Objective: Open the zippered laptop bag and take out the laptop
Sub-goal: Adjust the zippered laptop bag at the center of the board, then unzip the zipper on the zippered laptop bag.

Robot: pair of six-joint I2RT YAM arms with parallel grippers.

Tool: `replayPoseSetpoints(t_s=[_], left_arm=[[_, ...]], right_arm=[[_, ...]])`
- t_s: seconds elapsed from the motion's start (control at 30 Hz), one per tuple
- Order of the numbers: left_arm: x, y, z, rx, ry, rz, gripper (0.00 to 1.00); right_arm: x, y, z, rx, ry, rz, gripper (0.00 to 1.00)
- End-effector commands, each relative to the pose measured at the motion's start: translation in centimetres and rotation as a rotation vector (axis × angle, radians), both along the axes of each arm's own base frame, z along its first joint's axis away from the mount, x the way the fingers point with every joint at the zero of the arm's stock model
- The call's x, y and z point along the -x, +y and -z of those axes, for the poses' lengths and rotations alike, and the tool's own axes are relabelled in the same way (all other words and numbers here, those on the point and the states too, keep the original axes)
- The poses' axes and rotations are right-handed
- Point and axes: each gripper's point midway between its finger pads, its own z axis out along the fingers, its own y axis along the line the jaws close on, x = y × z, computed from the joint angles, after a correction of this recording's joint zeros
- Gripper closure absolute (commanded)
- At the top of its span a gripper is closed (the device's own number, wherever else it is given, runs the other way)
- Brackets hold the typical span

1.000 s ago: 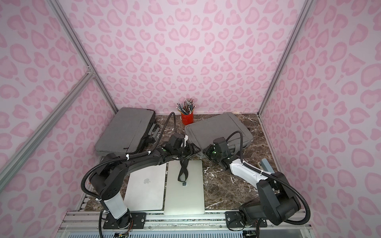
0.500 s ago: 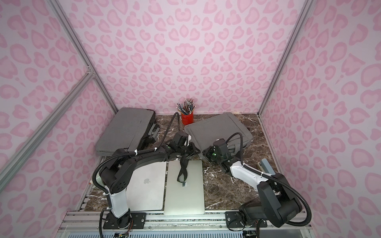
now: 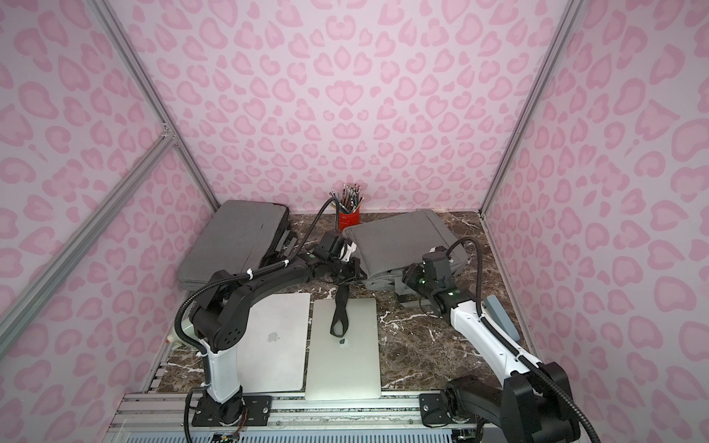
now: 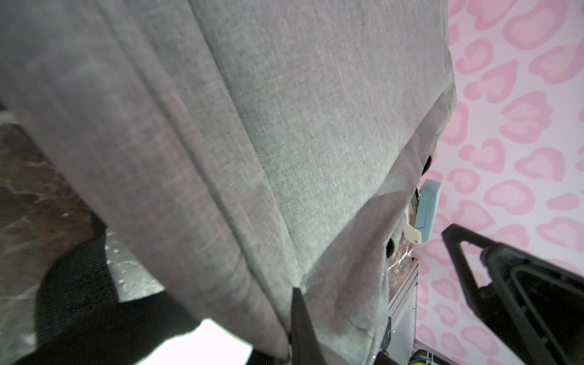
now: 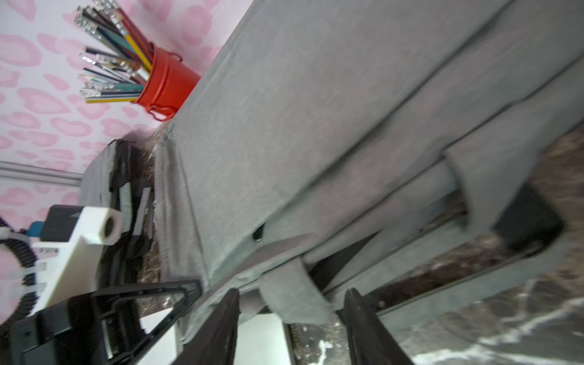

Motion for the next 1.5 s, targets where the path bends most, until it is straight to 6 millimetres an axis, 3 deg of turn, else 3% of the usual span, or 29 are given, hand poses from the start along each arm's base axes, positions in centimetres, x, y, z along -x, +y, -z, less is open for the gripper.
replayPoseSetpoints(t_s=[0.0, 0.23, 0.43, 0.77, 0.87, 0.93, 1.0, 1.1, 1.47], left_arm=[[1.0, 0.5, -0.6, -0.022, -0.029, 0.150, 0.98], [0.6, 2.1, -1.1, -0.039, -0.037, 0.237, 0.98], [-0.2, 3.1, -1.9, -0.010, -0.043, 0.259, 0.98], [-0.6, 4.8, -1.9, -0.040, -0.044, 0.264, 0.98], [-0.8, 4.8, -1.8, -0.038, -0.041, 0.275, 0.98], [-1.1, 4.9, -1.8, -0.044, -0.041, 0.275, 0.98], [-1.5, 5.1, -1.8, -0.046, -0.043, 0.269, 0.98], [-2.1, 5.3, -1.7, -0.062, -0.043, 0.258, 0.97], [-3.6, 5.0, -0.3, -0.082, -0.019, 0.253, 0.90]], right_arm=[[1.0, -5.3, 1.5, 0.166, 0.060, 0.070, 0.43], [-0.4, -11.9, 2.0, 0.166, 0.059, 0.206, 0.42], [-3.2, -14.4, 3.5, 0.066, 0.104, 0.227, 0.42], [-6.6, -13.8, 7.1, -0.027, 0.151, 0.184, 0.49], [-6.9, -13.0, 8.3, -0.062, 0.166, 0.141, 0.58], [-6.8, -12.8, 8.4, -0.066, 0.171, 0.129, 0.72], [-6.5, -12.7, 8.1, -0.063, 0.164, 0.130, 0.85], [-5.5, -12.6, 7.2, -0.042, 0.157, 0.125, 0.94], [-0.7, -9.4, 4.3, -0.046, 0.123, 0.074, 1.00]])
